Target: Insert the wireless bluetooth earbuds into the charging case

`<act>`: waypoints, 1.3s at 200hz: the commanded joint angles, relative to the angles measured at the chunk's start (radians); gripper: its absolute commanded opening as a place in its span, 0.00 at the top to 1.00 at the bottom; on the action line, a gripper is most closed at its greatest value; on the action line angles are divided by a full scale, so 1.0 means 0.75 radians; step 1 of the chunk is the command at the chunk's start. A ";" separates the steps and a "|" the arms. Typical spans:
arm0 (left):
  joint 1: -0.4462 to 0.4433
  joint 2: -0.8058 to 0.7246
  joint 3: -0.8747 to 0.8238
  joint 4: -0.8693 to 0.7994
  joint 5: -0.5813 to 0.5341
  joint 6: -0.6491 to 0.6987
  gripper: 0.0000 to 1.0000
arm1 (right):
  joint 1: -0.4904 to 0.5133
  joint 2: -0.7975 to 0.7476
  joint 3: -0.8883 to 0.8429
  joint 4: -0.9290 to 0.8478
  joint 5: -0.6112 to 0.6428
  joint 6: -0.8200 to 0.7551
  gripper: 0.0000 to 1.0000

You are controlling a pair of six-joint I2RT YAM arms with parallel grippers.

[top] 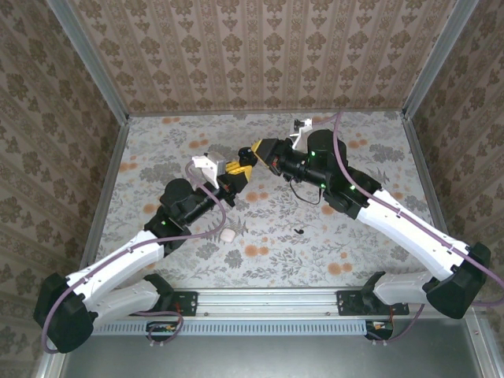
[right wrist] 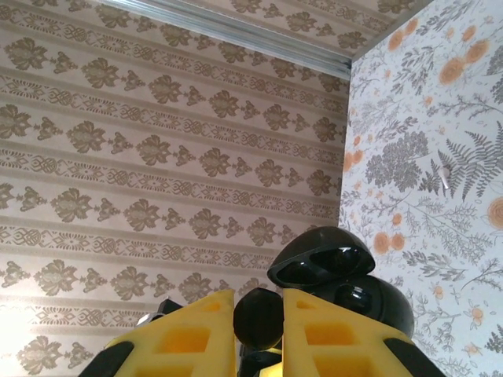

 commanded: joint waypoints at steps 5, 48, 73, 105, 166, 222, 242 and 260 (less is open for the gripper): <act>-0.011 -0.030 0.006 0.039 0.040 0.025 1.00 | 0.010 0.021 0.034 -0.007 0.031 -0.033 0.83; -0.010 -0.036 0.009 0.053 0.077 0.040 1.00 | 0.010 0.051 0.032 0.004 0.023 -0.035 0.83; -0.011 -0.036 0.009 0.053 0.072 0.040 1.00 | 0.010 0.054 0.027 0.006 0.013 -0.029 0.83; -0.011 -0.042 0.002 0.062 0.044 0.040 1.00 | 0.010 0.018 0.001 -0.001 0.029 -0.026 0.83; -0.011 -0.031 -0.010 0.101 0.022 0.035 1.00 | 0.010 -0.007 -0.024 -0.015 0.039 -0.018 0.83; -0.011 -0.028 -0.013 0.101 0.004 0.032 1.00 | 0.018 0.002 -0.020 -0.007 0.012 0.008 0.83; -0.009 -0.026 -0.012 0.104 -0.004 0.032 1.00 | 0.025 0.005 -0.016 0.003 0.000 0.017 0.83; -0.009 -0.020 -0.012 0.108 -0.008 0.031 1.00 | 0.027 0.003 -0.012 -0.024 0.001 0.010 0.83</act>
